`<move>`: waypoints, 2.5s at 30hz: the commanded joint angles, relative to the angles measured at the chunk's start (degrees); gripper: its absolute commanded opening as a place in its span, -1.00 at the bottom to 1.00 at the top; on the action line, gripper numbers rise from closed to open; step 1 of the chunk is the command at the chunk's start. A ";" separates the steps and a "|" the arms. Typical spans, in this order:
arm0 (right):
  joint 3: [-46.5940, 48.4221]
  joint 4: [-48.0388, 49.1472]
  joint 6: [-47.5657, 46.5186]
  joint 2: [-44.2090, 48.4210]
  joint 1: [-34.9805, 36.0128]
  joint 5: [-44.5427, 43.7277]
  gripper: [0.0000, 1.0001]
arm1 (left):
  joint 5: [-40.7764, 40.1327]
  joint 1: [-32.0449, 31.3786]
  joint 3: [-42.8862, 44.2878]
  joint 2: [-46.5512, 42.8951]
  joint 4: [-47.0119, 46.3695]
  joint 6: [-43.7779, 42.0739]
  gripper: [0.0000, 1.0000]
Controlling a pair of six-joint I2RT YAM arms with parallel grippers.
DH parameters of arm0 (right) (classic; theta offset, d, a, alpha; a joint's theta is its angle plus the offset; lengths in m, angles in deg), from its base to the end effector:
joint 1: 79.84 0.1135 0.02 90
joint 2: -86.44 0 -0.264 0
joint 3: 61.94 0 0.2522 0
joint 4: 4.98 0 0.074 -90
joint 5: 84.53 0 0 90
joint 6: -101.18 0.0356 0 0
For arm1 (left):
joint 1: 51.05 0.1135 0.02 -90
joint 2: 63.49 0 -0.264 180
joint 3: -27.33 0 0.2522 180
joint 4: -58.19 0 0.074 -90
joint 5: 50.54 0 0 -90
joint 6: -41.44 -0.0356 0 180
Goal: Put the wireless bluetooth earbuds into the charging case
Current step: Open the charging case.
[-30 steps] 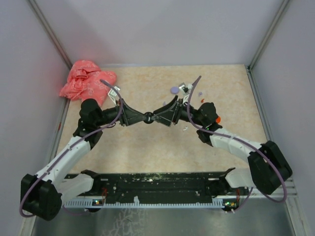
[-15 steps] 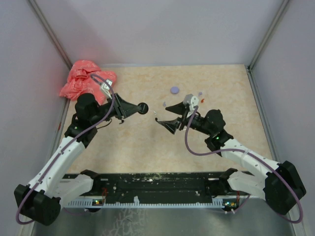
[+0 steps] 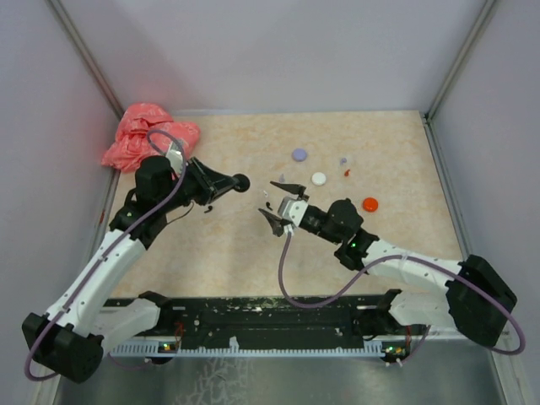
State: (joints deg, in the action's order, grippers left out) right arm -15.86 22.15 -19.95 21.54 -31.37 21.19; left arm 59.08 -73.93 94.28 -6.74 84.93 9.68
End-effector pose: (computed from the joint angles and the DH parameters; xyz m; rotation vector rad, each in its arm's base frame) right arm 0.1611 0.1964 0.2869 -1.0893 0.9512 0.4439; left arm 0.2041 -0.0991 0.3483 -0.3682 2.0205 -1.2559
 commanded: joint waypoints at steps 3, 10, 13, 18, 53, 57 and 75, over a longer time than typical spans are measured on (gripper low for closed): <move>3.22 9.15 -11.70 -5.45 4.05 -5.57 0.39 | 0.02 -0.91 1.31 2.07 1.35 9.79 -1.00; 3.34 16.30 -17.00 -10.41 6.60 -9.68 0.28 | 1.39 -1.18 -0.32 3.16 -0.01 13.40 -1.00; 4.01 17.24 -20.59 -12.18 7.51 -11.29 0.23 | 1.41 -1.40 -1.32 3.20 -0.56 14.94 -1.00; 4.37 21.43 -24.23 -15.59 8.30 -13.88 0.16 | 1.61 -1.55 -2.19 3.46 -1.00 16.22 -1.00; 6.11 5.87 -4.96 -11.49 6.73 -9.26 -1.00 | 1.04 -1.64 -11.41 -7.80 -20.15 -13.57 0.37; 7.30 0.26 4.22 -7.89 2.91 -1.50 -1.00 | 4.58 -1.60 -11.65 -9.48 -22.24 -28.92 0.53; 11.13 -6.64 33.54 -1.82 -7.86 24.90 -1.00 | 29.98 -1.65 -7.85 -3.75 -21.01 -55.40 0.68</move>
State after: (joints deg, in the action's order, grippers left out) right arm -8.63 14.23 7.48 18.41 -38.85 39.05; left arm 82.64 -75.35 84.69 -11.11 66.09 -41.31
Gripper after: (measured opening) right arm 0.269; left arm 0.845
